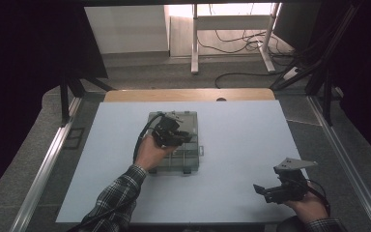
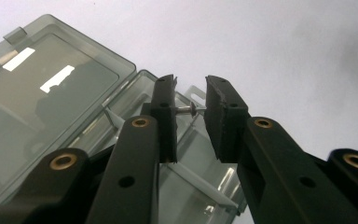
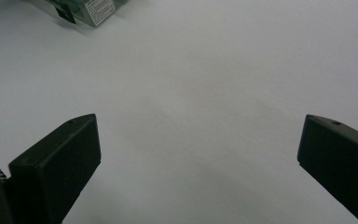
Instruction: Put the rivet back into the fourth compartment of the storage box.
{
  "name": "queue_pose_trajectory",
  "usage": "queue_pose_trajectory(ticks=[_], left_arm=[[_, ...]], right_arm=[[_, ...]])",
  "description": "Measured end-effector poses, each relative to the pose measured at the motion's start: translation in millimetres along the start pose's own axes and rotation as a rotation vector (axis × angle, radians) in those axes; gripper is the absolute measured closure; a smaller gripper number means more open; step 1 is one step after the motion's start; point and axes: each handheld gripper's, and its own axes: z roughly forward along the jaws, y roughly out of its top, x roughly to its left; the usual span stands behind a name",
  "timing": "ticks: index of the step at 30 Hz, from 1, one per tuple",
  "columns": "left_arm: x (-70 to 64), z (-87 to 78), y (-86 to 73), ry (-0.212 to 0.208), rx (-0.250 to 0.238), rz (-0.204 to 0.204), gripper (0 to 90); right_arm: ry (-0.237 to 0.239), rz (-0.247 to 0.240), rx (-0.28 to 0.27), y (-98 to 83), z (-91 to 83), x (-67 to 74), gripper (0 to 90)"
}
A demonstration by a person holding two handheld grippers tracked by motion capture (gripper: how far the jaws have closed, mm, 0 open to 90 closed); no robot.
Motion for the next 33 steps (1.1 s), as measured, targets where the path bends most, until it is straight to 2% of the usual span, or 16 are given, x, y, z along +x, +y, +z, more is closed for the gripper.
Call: queue_pose_trajectory(ticks=[8,19,33], left_arm=[[3.8,6.5,5.9,0.010,0.009,0.000,74.3],[12.7,21.4,7.2,0.029,0.016,-0.022,74.2],[14.8,41.7,-1.3,0.041,0.072,-0.016,74.2]], right_arm=[[0.000,-0.001,0.003,-0.1,0.2,0.2,0.0],[0.001,-0.004,0.009,-0.4,0.4,0.2,0.0],[0.001,-0.009,0.015,-0.7,0.9,0.4,0.0]])
